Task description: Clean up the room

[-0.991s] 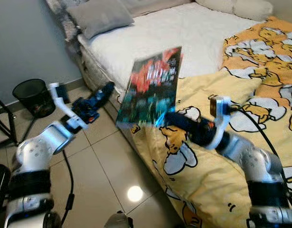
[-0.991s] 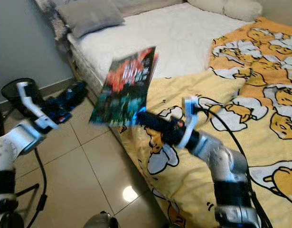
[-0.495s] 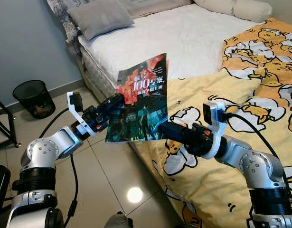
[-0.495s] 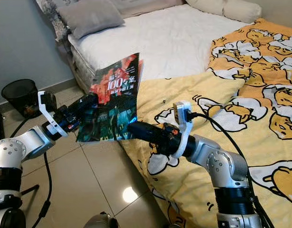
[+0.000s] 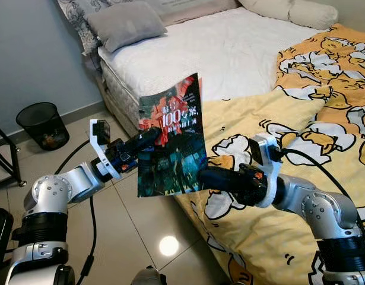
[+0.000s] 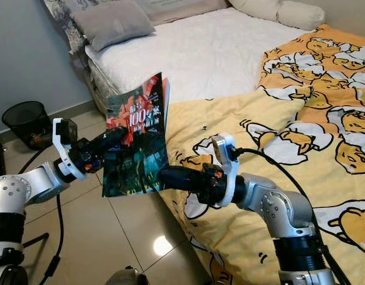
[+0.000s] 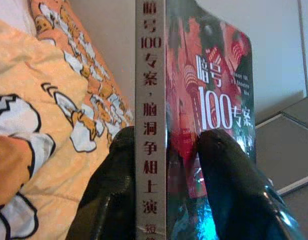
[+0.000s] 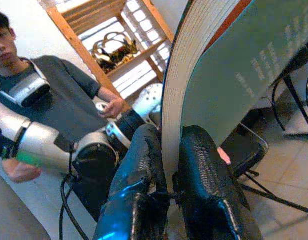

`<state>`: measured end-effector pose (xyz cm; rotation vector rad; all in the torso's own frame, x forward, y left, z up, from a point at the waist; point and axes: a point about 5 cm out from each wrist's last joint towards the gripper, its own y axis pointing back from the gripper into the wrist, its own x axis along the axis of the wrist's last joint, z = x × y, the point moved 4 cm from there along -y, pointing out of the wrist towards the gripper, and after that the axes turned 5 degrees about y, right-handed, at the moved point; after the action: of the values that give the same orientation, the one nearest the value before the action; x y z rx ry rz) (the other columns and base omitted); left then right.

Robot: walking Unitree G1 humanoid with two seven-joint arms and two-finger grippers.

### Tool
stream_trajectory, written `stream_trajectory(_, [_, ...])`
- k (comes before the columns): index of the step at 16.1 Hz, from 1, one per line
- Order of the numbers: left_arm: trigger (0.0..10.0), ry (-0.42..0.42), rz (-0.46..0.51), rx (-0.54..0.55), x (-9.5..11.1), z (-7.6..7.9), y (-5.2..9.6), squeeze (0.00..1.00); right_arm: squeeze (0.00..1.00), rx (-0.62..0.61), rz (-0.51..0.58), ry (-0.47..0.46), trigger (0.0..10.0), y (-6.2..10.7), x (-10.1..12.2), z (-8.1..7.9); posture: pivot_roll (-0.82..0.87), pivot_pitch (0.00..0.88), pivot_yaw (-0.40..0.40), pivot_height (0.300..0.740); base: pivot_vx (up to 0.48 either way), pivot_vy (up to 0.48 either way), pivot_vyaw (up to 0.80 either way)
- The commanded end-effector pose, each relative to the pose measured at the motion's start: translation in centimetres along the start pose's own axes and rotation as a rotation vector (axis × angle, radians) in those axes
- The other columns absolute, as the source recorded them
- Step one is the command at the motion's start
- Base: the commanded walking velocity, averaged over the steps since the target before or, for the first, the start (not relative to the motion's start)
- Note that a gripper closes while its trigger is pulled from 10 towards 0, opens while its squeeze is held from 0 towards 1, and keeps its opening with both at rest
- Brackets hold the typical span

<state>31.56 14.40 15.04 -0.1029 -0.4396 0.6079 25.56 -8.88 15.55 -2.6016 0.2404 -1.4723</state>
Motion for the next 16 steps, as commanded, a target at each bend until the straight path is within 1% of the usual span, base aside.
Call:
stream_trajectory(1, [0.0,-0.022,-0.058,-0.021,-0.7,0.6,-0.5,0.0,0.0,0.034,-0.027,0.031,0.0,-0.8,0.2,-0.3,0.04,0.0,0.064,0.74,0.0,0.0,0.0])
stream_trajectory(3, [0.0,-0.029,-0.066,-0.015,-0.8,0.6,-0.5,0.0,0.0,0.033,-0.03,0.034,0.0,-0.8,0.3,-0.2,0.05,0.0,0.063,0.74,0.0,0.0,0.0])
stream_trajectory(5, [0.0,-0.068,-0.068,-0.045,-1.0,1.4,-0.3,0.0,0.0,0.029,-0.035,0.049,0.0,-0.9,0.4,0.0,0.04,0.0,0.065,0.74,0.0,0.0,0.0])
stream_trajectory(7, [0.0,-0.111,-0.048,-0.044,-0.8,1.7,-0.3,0.0,0.0,0.005,-0.036,0.072,0.0,-0.9,0.4,0.3,0.04,0.0,0.066,0.74,0.0,0.0,0.0])
stream_trajectory(8, [0.0,-0.149,-0.029,-0.044,-0.6,2.1,-0.2,0.0,0.0,-0.015,-0.04,0.086,9.6,-0.8,0.3,0.6,0.04,0.0,0.067,0.74,0.0,0.0,0.0])
stream_trajectory(9, [0.0,-0.177,-0.007,-0.047,-0.5,2.6,-0.2,0.0,0.0,-0.034,-0.042,0.087,10.0,-0.8,0.2,0.9,0.05,0.0,0.066,0.74,0.0,0.0,0.0])
stream_trajectory(11, [0.0,-0.228,0.012,-0.041,-0.4,3.3,-0.1,0.0,0.0,-0.054,-0.043,0.088,10.0,-0.6,0.1,1.2,0.05,0.0,0.064,0.74,0.0,0.0,0.0])
stream_trajectory(12, [0.0,-0.241,0.023,-0.023,-0.3,3.4,0.0,0.0,0.04,-0.084,-0.044,0.09,10.0,-0.5,0.0,1.7,0.05,0.0,0.064,0.74,0.0,0.0,0.0])
stream_trajectory(13, [0.0,-0.237,0.025,-0.007,-0.3,3.3,0.0,0.0,0.76,-0.124,-0.04,0.092,10.0,-0.4,0.0,2.3,0.05,0.0,0.063,0.74,0.0,0.0,0.0])
stream_trajectory(14, [0.0,-0.258,0.029,0.061,-0.2,3.0,-0.1,0.0,1.0,-0.187,-0.022,0.069,10.0,0.0,0.0,3.3,0.06,0.0,0.06,0.74,0.0,0.0,0.0])
stream_trajectory(15, [0.0,-0.296,0.025,0.087,-0.3,3.1,-0.3,0.0,1.0,-0.237,-0.017,0.068,10.0,0.3,-0.1,4.0,0.06,0.0,0.058,0.74,0.0,0.0,0.0])
stream_trajectory(16, [0.0,-0.327,0.046,0.114,-0.2,3.2,-0.5,0.0,1.0,-0.295,-0.003,0.087,10.0,0.5,-0.2,4.7,0.06,0.0,0.056,0.74,0.0,0.0,0.0])
